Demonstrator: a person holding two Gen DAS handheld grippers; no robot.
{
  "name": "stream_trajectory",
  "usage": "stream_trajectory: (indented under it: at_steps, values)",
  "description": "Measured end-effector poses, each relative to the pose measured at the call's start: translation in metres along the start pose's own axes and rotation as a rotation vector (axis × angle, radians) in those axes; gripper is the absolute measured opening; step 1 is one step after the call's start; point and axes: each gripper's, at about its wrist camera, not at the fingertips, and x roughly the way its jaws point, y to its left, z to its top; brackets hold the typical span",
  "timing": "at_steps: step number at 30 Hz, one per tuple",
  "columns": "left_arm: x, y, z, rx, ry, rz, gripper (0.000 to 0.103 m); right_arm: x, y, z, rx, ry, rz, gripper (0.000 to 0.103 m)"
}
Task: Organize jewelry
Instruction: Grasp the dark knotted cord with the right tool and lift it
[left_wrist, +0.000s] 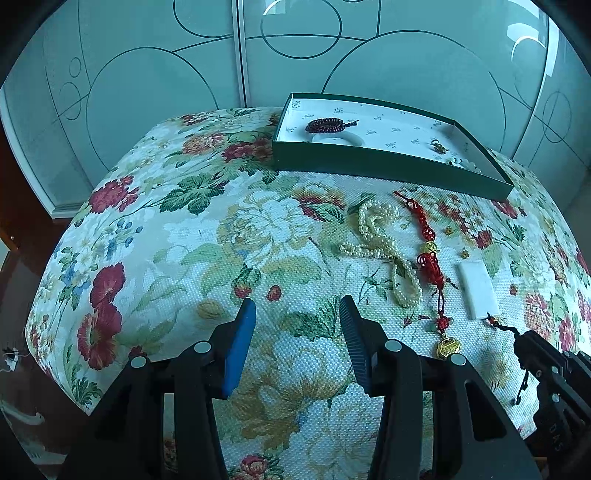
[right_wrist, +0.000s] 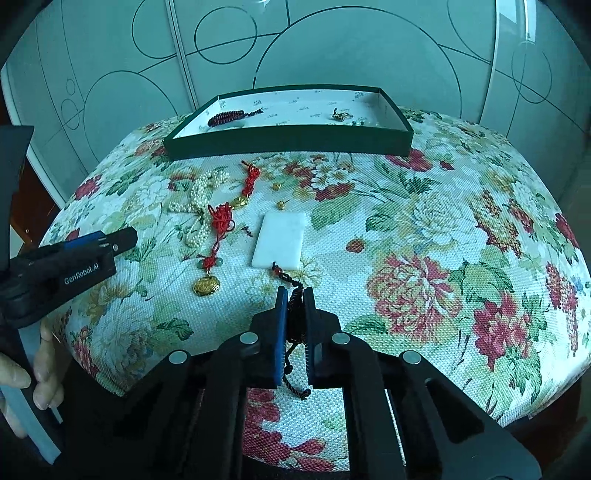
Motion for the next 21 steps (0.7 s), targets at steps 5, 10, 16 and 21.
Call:
stream_trajectory:
  at_steps: [5, 10, 16, 21]
  values:
    - [0.000, -0.006, 0.000, 0.021, 0.000, -0.021, 0.048, -0.003, -0.006, 0.005, 0.023, -0.021, 0.006, 0.008]
    - [0.001, -0.011, 0.001, 0.031, 0.005, -0.034, 0.048, -0.006, -0.011, 0.013, 0.042, -0.043, 0.010, 0.008]
    - [0.003, -0.018, 0.004, 0.049, 0.005, -0.054, 0.048, -0.009, -0.008, 0.024, 0.038, -0.077, 0.015, 0.008]
    - [0.004, -0.023, 0.008, 0.053, 0.012, -0.077, 0.048, -0.010, -0.010, 0.029, 0.038, -0.087, 0.007, 0.008]
